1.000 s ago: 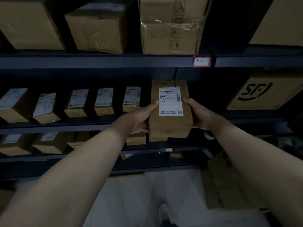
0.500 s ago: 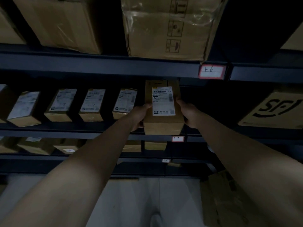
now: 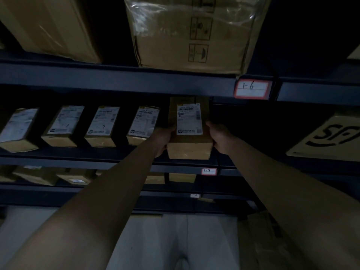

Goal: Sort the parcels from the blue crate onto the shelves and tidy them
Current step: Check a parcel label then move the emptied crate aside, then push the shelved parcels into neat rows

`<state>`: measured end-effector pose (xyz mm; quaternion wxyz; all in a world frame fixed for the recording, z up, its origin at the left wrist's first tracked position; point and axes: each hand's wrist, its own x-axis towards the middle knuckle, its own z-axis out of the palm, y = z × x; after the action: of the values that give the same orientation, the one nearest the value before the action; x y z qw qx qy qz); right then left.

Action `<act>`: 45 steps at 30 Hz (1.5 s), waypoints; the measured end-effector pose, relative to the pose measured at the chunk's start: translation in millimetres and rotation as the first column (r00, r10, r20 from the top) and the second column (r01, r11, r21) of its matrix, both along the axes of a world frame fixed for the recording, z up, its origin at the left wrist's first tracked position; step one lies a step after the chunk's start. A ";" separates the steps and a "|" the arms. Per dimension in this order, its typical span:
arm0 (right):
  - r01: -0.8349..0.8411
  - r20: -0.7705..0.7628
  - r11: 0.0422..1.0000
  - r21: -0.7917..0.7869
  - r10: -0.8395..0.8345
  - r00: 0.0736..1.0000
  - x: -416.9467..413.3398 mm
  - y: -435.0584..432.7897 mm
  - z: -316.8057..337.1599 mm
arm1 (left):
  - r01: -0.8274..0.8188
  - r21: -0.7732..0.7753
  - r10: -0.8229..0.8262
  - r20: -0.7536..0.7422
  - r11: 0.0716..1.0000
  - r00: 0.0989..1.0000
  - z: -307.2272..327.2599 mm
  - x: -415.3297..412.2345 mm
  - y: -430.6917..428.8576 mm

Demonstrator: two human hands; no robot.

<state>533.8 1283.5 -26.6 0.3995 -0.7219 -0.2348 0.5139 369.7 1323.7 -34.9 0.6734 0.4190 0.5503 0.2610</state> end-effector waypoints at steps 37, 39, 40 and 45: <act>-0.432 0.971 0.883 -0.182 0.091 -0.223 -251.4 -190.6 229.3 | 0.821 0.552 0.380 -0.798 0.148 0.468 231.4 -227.8 -169.3; -0.449 0.972 0.884 -0.129 0.022 -0.235 -272.4 -203.3 250.3 | 0.812 0.575 0.477 -0.743 0.096 0.469 252.3 -251.4 -184.1; -0.453 0.970 0.885 -0.105 -0.010 -0.243 -282.5 -209.3 259.8 | 0.806 0.588 0.526 -0.707 0.066 0.473 262.0 -262.7 -191.1; -0.471 0.939 0.882 0.024 -0.181 -0.292 -327.7 -231.2 300.8 | 0.789 0.613 0.706 -0.537 -0.049 0.461 305.9 -313.8 -220.4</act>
<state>206.2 1052.3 274.2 0.1186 -0.6981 -0.6475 -0.2819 55.9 1103.3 271.1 -0.2684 0.8378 0.3914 0.2698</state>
